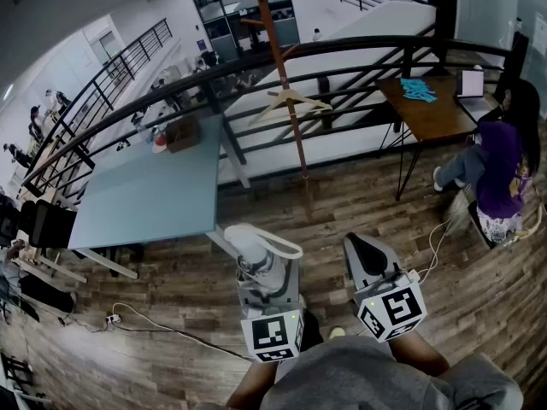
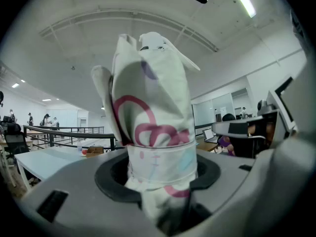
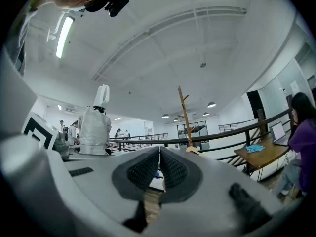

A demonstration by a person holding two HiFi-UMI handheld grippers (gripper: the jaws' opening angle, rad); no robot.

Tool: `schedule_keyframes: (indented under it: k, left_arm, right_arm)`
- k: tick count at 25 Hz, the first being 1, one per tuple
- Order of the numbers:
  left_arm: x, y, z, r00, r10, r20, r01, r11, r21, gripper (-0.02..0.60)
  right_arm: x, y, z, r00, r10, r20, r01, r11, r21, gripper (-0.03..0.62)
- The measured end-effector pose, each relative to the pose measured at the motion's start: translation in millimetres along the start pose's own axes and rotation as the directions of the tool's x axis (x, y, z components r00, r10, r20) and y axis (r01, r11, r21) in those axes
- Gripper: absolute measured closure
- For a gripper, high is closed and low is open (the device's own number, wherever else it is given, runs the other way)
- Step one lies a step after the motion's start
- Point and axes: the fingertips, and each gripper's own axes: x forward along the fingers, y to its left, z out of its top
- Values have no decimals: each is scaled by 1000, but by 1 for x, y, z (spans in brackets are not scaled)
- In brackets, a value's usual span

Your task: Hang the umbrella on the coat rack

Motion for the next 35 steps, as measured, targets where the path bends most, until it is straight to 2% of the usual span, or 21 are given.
schedule_keyframes:
  k: [10,21,24,29,35]
  left_arm:
    - [34,2,0,1000,2,2,-2,1000,10,330]
    - [81,16,5,1000,-7,-2,7,1000,9,330]
    - [101,18,6,1000,-15,-1,15,1000,-1,330]
    - [133,29,8,1000,-14,-4,14,1000,7,330]
    - [172,48,15,1000,-20,-4,20,1000,9,330]
  right_arm:
    - [28,-26,-2,1000,4,27,-4,1000,6,569]
    - [75,-30,3,996,85,31,-87,996,36,569]
    - [90,-35,4,995,98,22,-98,995,12,569]
    - [122,-49,9,995,95,19,-95,995,-16,569]
    - [164,-67,16,997,70,14,-70,998,1,569]
